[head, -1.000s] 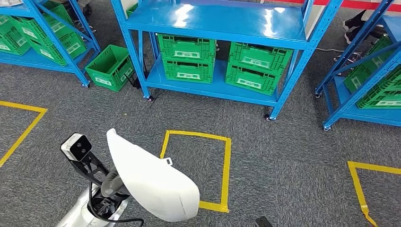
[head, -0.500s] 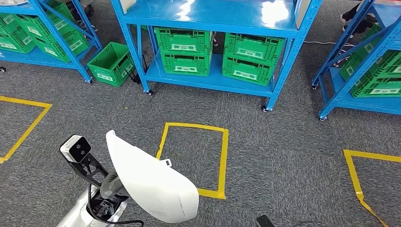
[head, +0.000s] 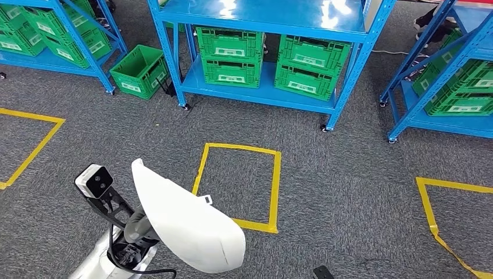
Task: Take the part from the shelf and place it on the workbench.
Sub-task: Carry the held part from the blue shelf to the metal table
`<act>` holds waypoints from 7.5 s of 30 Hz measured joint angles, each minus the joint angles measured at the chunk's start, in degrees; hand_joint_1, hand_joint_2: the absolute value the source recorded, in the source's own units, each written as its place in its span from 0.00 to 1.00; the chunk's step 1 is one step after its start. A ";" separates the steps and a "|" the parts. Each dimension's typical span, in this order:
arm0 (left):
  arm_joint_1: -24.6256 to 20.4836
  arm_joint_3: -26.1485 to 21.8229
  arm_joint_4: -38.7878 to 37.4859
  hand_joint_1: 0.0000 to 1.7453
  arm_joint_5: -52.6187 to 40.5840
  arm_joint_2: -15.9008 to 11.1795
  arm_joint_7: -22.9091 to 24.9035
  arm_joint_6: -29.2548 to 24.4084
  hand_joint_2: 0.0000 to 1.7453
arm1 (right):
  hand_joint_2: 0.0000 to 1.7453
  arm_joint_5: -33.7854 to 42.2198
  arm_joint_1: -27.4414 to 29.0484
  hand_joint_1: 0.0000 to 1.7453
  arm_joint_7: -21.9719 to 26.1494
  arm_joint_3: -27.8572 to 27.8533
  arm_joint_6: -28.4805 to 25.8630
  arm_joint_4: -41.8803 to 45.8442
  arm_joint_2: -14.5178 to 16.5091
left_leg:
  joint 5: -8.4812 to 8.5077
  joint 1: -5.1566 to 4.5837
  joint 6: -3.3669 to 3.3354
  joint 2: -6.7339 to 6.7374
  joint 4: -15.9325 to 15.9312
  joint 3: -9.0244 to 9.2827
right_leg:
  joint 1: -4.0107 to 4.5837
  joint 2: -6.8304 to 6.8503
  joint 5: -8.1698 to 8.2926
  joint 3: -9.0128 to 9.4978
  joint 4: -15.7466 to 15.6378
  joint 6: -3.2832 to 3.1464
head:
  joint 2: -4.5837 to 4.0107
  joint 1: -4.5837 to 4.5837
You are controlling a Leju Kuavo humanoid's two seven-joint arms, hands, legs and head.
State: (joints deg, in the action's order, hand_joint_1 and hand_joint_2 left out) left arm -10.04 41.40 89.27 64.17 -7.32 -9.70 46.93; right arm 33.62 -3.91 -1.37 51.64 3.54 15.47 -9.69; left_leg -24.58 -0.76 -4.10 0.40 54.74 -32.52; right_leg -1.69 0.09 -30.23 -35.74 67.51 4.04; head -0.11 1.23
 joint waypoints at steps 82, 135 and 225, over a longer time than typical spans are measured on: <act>3.29 -3.43 1.10 1.00 -6.52 -1.54 -7.11 2.05 1.00 | 0.00 -4.23 -1.98 0.00 -3.13 1.90 0.99 1.05 0.79 | -0.88 -0.31 1.73 3.44 2.80 -1.84 | 1.02 6.28 2.00 4.36 -9.93 -3.40 | 0.00 0.45; 1.54 -1.78 1.05 1.00 -7.21 -1.58 -7.81 2.05 1.00 | 0.00 -5.15 -1.54 0.00 -3.31 0.13 1.31 1.37 0.76 | -6.97 1.03 3.98 -1.03 18.26 -10.29 | 0.95 1.30 3.13 2.85 -9.15 -5.13 | 0.00 0.43; 1.38 -1.39 0.54 1.00 -7.99 -1.27 -7.96 3.33 1.00 | 0.00 -7.02 -1.64 0.00 -4.02 -1.52 2.39 0.74 1.56 | -1.35 1.39 3.72 -5.47 4.86 -2.78 | -0.31 -0.99 4.24 1.56 -8.29 -3.14 | 0.00 -0.12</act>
State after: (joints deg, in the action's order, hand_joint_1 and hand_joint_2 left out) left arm -8.66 40.00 89.81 56.18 -8.60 -17.67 50.26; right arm 26.60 -5.55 -5.39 50.12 5.93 16.22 -8.13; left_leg -25.93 0.64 -0.38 -5.07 59.60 -35.29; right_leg -2.00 -0.90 -26.00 -34.18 59.22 0.89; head -0.11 1.11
